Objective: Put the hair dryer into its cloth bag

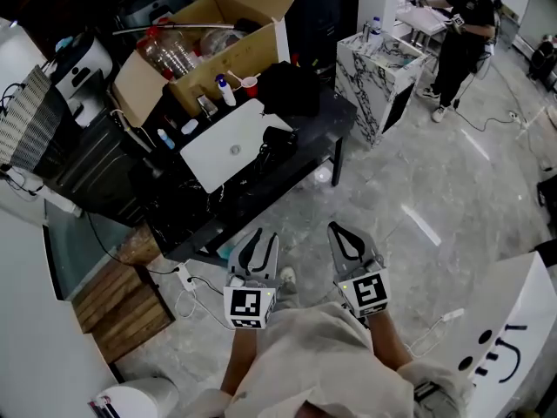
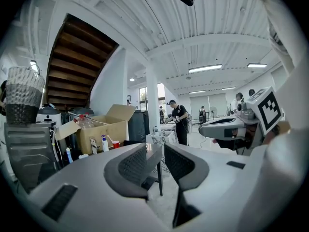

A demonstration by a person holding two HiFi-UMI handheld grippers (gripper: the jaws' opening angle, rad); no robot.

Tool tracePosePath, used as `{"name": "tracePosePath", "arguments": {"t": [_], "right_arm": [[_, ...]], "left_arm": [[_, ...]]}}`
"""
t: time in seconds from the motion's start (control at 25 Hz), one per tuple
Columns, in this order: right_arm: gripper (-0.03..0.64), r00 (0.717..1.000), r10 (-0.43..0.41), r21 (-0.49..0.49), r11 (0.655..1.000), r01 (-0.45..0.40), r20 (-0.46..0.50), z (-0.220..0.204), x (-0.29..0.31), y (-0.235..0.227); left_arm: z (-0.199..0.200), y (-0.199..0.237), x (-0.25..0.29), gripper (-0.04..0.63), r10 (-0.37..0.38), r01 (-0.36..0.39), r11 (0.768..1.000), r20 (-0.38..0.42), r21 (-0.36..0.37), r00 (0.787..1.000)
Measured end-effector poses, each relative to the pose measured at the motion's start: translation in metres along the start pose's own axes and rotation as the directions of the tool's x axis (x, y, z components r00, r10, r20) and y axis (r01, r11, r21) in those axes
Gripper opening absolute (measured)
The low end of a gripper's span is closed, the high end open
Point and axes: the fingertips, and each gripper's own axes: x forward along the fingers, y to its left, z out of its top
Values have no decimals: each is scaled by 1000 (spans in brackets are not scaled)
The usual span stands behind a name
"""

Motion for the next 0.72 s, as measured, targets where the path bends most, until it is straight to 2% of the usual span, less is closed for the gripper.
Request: {"name": "tracePosePath", "arguments": {"t": [0.08, 0.32, 0.48, 0.64, 0.72], "right_arm": [[5, 1000, -15, 20, 1000, 16, -25, -2, 11, -5], [5, 999, -38, -11, 999, 38, -14, 3, 54, -19], [5, 993, -68, 57, 996, 74, -100, -7, 80, -21], [5, 993, -84, 30, 996, 86, -88, -3, 109, -25], [5, 989, -98, 44, 994, 104, -113, -5, 121, -28]], "left_arm": [[2, 9, 11, 117, -12, 12, 1000, 0, 0, 1000], [6, 42, 45, 117, -41, 41, 999, -2, 5, 999], [12, 66, 65, 117, -56, 56, 998, 11, -6, 998], [11, 89, 84, 117, -78, 78, 997, 13, -12, 997], [13, 99, 94, 117, -91, 91, 996, 16, -14, 996]]}}
